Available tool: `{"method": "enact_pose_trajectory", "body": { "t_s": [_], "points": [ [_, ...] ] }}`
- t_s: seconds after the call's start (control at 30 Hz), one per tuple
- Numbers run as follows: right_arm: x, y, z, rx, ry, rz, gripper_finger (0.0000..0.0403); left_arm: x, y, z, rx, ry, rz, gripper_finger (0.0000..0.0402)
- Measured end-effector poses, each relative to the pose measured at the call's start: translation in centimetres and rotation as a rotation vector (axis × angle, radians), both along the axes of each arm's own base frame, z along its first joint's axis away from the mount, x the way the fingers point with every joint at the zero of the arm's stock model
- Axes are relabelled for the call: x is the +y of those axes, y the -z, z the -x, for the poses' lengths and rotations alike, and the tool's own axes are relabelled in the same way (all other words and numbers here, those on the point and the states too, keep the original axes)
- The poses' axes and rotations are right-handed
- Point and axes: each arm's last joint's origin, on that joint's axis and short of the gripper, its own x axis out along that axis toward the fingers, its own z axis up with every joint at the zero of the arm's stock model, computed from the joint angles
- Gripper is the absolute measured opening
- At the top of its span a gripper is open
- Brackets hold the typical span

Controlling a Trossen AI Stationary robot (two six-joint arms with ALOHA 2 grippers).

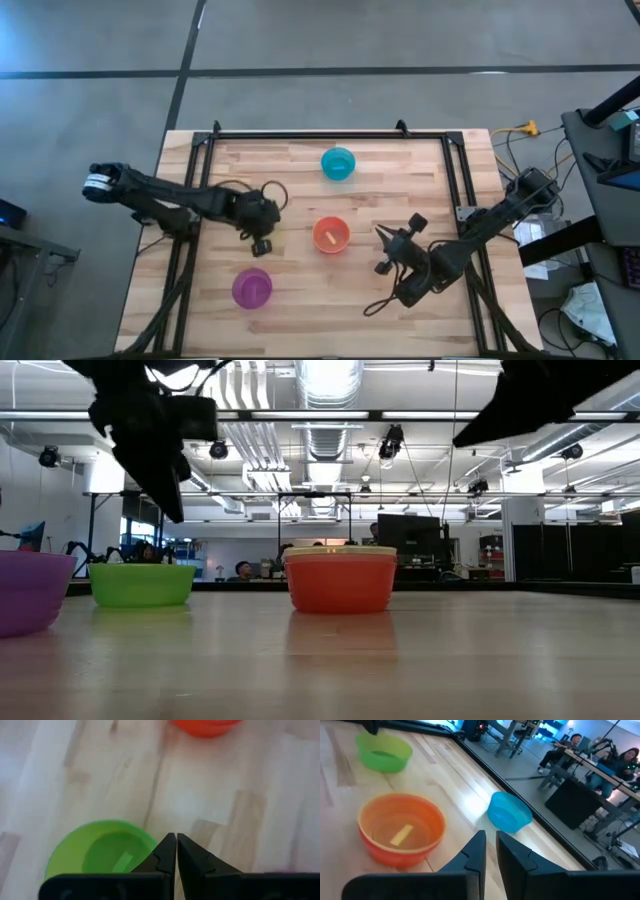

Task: Nest bowls inside each other
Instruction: Stack the green bowl on top of the yellow bowl

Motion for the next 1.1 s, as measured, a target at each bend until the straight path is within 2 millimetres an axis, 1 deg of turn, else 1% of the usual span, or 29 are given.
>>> {"method": "enact_pose_trajectory", "body": {
  "t_s": [0.07,0.17,0.33,0.4,0.53,0.77,0.93,1.0,1.1],
  "points": [
    [-0.3,0.4,0.3,-0.003,0.009,-0.005,0.0038,0.6,-0.4,-0.2,-0.009,0.076,0.023,0.001],
    [-0.6,0.7,0.7,-0.021,0.021,-0.023,0.0038,0.9,-0.2,-0.4,0.01,0.159,0.01,0.0038],
    [-0.9,1.0,1.1,-0.043,0.032,-0.044,0.0038,1.0,0.8,-0.4,0.146,0.145,0.037,0.0105],
    [-0.9,1.1,1.1,-0.047,0.032,-0.049,0.0038,1.1,1.2,-0.6,0.169,0.12,0.043,0.013],
    [-0.9,1.1,1.1,-0.048,0.031,-0.053,0.0038,1.1,2.5,-1.0,0.234,0.093,0.036,0.016],
    [-0.9,1.1,1.1,-0.038,0.026,-0.043,0.0038,1.1,4.8,-1.9,0.339,0.093,0.025,0.0163],
    [-0.9,1.1,1.1,-0.038,0.026,-0.043,0.0038,1.2,6.0,-2.2,0.393,0.087,0.027,0.0161],
    [-0.9,1.1,1.1,-0.039,0.026,-0.043,0.0038,1.2,6.2,-2.3,0.409,0.086,0.027,0.0149],
    [-0.9,1.1,1.0,-0.039,0.025,-0.044,0.0038,1.2,6.3,-2.2,0.424,0.086,0.027,0.0116]
  ]
}}
